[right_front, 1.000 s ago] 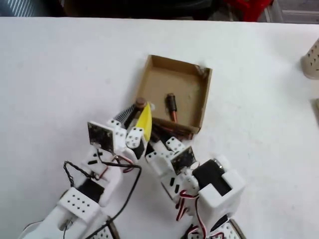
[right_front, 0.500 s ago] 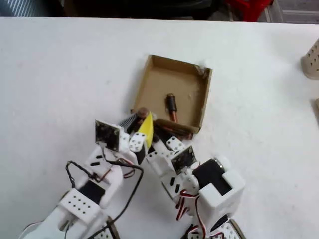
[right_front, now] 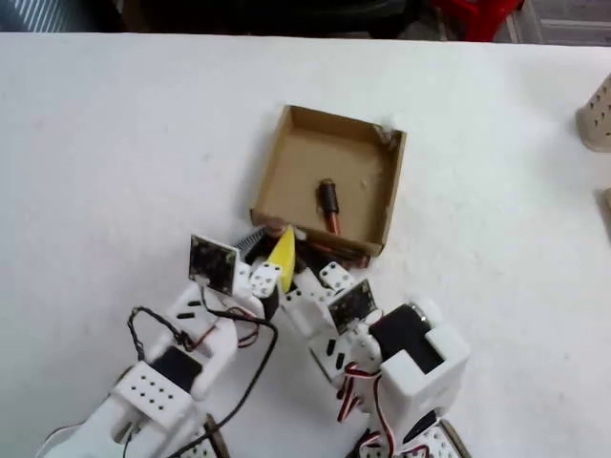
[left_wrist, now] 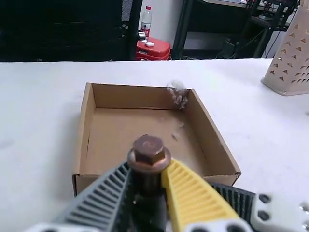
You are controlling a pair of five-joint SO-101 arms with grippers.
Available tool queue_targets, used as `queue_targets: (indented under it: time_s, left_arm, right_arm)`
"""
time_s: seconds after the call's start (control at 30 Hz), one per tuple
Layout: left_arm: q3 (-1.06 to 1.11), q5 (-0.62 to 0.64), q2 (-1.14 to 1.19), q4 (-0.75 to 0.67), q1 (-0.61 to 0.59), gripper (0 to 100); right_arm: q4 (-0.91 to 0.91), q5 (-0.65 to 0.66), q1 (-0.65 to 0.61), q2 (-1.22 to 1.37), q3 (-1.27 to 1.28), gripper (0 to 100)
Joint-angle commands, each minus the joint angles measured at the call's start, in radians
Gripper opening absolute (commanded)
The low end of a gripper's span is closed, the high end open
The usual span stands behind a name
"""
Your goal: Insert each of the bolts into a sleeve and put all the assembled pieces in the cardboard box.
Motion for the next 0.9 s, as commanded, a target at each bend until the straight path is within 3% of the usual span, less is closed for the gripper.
queue_targets:
  time_s: [0.0,0.17,0.87]
  left_arm:
    - [0.0,0.003,-0.027,0.037,0.004,26]
    - [-0.002,0.008,-0.027,0.081,-0.015,40]
    - [-0.103,0.034,-0.028,0.077,-0.259,40]
  right_arm:
    - [-0.005,-0.008,0.025,-0.01,-0.015,1.7]
    - [-0.005,-0.008,0.025,-0.007,-0.015,1.7]
    - [-0.005,-0.008,0.025,-0.005,-0.015,1.7]
